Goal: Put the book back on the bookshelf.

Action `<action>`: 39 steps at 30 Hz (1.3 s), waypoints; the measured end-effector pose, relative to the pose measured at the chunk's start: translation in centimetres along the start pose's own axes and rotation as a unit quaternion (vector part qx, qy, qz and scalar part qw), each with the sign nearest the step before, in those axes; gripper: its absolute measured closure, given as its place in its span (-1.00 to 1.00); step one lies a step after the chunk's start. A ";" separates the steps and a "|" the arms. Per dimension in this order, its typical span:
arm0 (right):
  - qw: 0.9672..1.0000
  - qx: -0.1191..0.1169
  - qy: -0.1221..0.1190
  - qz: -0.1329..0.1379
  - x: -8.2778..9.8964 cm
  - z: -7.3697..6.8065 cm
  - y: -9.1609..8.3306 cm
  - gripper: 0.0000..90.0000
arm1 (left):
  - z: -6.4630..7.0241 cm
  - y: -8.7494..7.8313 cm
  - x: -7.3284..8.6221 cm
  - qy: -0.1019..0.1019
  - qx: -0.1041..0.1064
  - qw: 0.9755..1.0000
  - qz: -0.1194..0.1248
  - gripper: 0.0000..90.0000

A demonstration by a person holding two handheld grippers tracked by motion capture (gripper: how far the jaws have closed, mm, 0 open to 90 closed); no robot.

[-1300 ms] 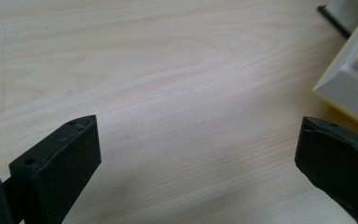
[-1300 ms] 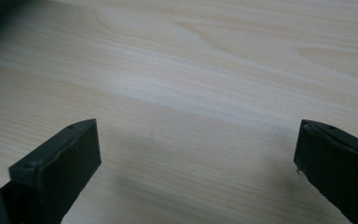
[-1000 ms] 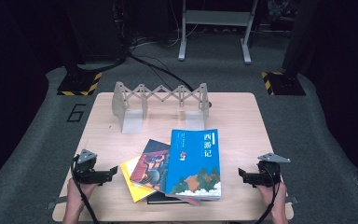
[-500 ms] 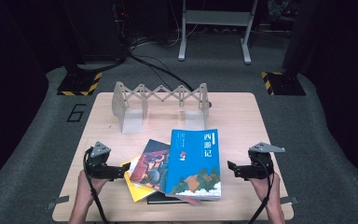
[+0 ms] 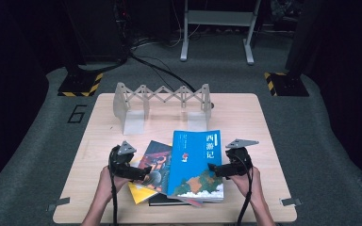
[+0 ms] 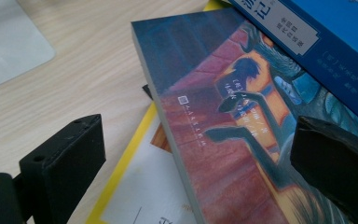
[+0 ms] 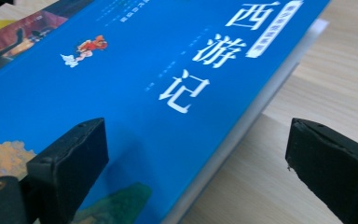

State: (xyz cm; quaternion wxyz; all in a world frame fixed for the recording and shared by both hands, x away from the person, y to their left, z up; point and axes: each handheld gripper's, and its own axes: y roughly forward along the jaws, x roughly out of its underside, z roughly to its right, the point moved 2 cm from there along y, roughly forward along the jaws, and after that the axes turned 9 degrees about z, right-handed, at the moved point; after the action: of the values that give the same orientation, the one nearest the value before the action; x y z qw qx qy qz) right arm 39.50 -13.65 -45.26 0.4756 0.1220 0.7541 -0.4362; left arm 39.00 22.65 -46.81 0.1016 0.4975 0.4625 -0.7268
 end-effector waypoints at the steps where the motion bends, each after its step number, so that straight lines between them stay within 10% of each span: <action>1: 1.000 -0.002 0.002 -0.002 0.0 0.0 0.2 -0.85 | 0.0 0.1 0.0 0.003 0.003 1.000 -0.002 -0.91; 11: 0.999 -0.026 0.029 -0.014 0.1 0.1 1.0 -0.76 | 0.5 1.4 0.3 -0.010 0.049 0.999 -0.006 -0.68; 27: 0.999 -0.003 0.049 -0.002 -0.3 -0.8 1.9 -0.73 | 0.5 1.5 0.4 -0.019 0.049 0.999 -0.007 -0.67; 39: 0.999 -0.031 -0.005 -0.016 1.0 -2.0 -0.1 -0.81 | 0.5 1.6 0.6 -0.029 0.051 0.998 0.002 -0.67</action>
State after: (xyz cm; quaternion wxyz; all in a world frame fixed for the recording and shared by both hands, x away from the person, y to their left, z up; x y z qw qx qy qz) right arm 37.75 -12.35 -45.68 0.4762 0.0928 0.7666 -0.4208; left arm 39.40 21.60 -48.13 0.0915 0.4816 0.4205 -0.7634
